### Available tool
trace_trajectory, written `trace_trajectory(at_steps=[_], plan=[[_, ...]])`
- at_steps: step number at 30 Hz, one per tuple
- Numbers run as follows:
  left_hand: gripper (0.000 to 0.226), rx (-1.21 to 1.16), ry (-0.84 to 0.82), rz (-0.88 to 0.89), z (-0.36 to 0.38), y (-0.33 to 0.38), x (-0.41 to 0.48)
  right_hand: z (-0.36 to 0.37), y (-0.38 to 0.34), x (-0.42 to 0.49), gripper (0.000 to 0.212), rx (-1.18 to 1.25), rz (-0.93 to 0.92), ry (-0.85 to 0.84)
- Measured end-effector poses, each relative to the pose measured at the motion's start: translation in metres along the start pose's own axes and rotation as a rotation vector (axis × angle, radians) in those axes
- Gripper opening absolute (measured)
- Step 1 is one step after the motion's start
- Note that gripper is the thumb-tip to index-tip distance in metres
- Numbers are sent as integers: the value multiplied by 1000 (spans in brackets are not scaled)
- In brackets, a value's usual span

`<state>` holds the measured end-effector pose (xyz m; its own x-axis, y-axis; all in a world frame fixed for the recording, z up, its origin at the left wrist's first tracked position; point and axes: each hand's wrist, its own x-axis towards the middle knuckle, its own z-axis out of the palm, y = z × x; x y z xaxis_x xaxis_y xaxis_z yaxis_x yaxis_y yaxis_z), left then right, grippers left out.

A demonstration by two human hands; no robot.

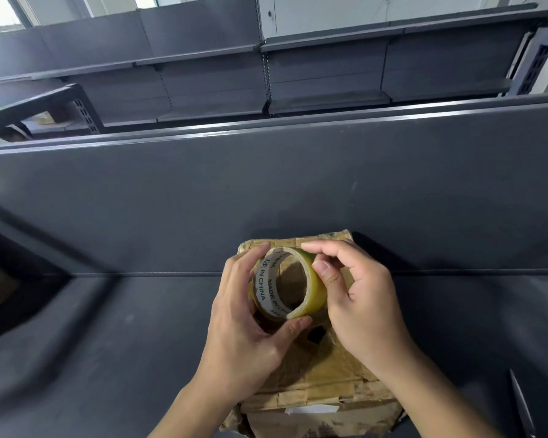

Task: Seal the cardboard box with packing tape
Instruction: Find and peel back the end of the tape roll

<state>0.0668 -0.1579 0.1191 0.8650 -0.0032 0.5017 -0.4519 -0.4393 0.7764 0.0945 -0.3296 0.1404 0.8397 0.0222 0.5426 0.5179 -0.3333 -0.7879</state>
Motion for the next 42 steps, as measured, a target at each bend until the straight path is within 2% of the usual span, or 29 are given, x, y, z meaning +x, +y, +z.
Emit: trace_trajectory(at_steps=[9, 18, 22, 26, 33, 42], plan=[[90, 77, -65, 6, -1, 5, 6, -4, 2, 0, 27, 44, -38, -9], [92, -35, -85, -146, -8, 5, 14, -14, 0, 2, 25, 152, -13, -94], [92, -55, -80, -149, -8, 5, 15, -19, 2, 6, 28, 115, -15, -152], [90, -28, -83, -127, -6, 6, 15, -24, -1, 11, 34, 20, -32, -107], [92, -22, -79, -121, -6, 5, 15, -26, 0, 15, 5, 17, -7, -131], [93, -29, -75, -145, -8, 9, 18, -30, -4, 17, 13, -164, -126, -97]])
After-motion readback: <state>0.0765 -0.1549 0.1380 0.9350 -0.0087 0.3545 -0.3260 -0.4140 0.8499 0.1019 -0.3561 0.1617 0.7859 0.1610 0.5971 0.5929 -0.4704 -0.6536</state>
